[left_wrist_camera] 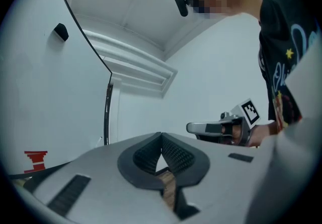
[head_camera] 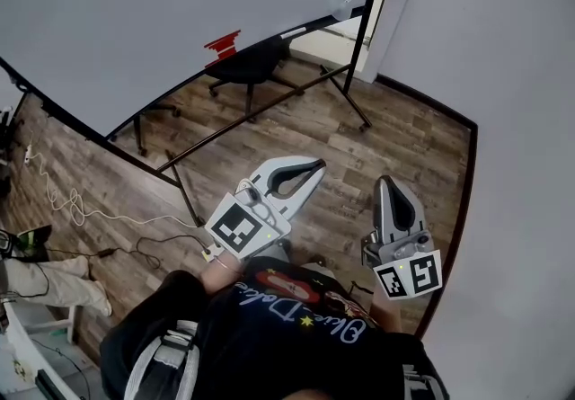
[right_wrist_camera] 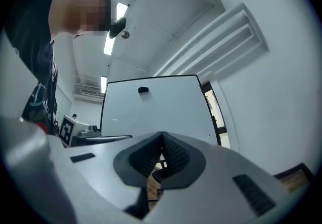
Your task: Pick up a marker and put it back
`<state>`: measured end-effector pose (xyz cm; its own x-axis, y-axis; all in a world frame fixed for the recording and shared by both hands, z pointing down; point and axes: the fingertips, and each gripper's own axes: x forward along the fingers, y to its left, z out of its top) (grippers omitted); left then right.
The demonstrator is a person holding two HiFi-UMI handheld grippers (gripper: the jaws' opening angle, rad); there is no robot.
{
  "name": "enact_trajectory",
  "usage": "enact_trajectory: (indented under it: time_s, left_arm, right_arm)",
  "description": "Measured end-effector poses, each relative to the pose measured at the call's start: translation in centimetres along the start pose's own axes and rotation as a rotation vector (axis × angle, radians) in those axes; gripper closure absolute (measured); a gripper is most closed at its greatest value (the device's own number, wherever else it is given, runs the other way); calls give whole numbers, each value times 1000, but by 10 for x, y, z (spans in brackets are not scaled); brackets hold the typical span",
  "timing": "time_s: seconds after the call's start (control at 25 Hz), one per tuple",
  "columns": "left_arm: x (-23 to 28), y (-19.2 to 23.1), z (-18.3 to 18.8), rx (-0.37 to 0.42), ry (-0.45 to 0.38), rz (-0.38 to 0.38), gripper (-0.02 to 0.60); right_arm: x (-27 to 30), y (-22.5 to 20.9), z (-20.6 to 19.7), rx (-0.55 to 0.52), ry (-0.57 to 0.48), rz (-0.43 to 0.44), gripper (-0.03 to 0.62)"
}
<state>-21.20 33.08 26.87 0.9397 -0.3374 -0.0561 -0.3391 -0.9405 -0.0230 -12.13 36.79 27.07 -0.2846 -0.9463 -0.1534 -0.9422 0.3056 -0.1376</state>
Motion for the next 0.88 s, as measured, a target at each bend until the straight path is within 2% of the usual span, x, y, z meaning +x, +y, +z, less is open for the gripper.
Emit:
enact_trajectory:
  time_s: [0.16, 0.48, 0.64, 0.88]
  left_arm:
    - [1, -4, -2, 4, 5, 11, 578]
    - [1, -1, -15, -37, 60, 113, 578]
    - [3, -7, -18, -14, 82, 161, 578]
    - [12, -33, -18, 43, 116, 174, 578]
  right_arm:
    - [-6, -5, -4, 9, 18, 8, 594]
    - [-10, -21, -16, 36, 41, 49, 594]
    - [-21, -29, -18, 44, 48, 66, 594]
    - [-44, -47, -12, 54, 39, 73, 594]
